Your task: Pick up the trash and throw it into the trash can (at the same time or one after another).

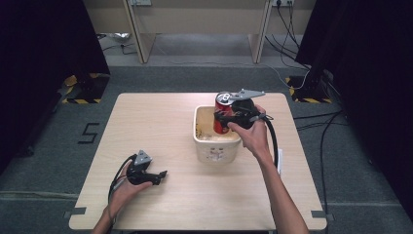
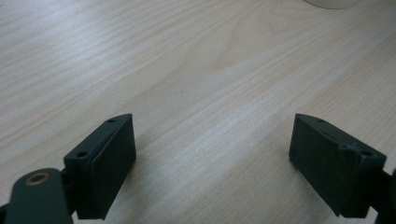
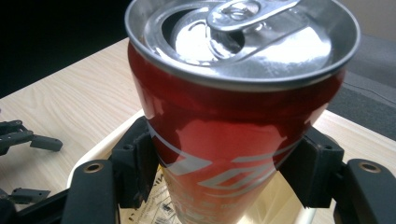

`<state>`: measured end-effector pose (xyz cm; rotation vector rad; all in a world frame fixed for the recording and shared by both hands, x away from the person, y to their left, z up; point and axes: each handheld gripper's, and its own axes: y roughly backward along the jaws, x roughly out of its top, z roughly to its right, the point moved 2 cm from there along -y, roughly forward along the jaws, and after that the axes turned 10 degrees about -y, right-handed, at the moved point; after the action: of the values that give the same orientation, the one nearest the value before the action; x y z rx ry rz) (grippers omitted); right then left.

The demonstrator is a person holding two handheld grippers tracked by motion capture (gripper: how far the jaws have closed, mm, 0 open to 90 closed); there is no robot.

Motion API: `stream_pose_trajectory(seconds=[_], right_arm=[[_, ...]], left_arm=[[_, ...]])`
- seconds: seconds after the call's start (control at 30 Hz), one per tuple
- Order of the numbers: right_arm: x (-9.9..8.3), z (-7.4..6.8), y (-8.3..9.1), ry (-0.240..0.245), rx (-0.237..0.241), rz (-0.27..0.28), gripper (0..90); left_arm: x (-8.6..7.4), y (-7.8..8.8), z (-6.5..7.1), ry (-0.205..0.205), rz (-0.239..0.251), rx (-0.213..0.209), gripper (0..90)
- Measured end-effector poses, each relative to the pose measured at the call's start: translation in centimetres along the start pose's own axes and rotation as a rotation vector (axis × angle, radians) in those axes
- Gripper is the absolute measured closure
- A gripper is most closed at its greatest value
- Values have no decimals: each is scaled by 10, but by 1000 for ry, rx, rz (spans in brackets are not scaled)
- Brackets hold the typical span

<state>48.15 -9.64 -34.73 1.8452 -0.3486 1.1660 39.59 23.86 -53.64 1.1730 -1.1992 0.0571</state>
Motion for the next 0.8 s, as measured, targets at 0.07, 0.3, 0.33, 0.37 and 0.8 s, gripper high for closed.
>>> stream_pose_trajectory(seconds=[0.07, 0.3, 0.33, 0.37, 0.8], right_arm=[[0, 0, -2, -2, -2, 1, 342], [-2, 0, -5, -8, 0, -4, 342], [-1, 0, -6, -7, 1, -4, 342], [-1, 0, -6, -8, 3, -3, 342], [-4, -3, -16, -14, 9, -25, 341]], left_arm=[[0, 0, 0, 0, 0, 0, 141], [0, 0, 0, 0, 0, 0, 141], [0, 0, 0, 0, 1, -1, 141], [0, 0, 0, 0, 1, -1, 141], [0, 0, 0, 1, 1, -1, 141]])
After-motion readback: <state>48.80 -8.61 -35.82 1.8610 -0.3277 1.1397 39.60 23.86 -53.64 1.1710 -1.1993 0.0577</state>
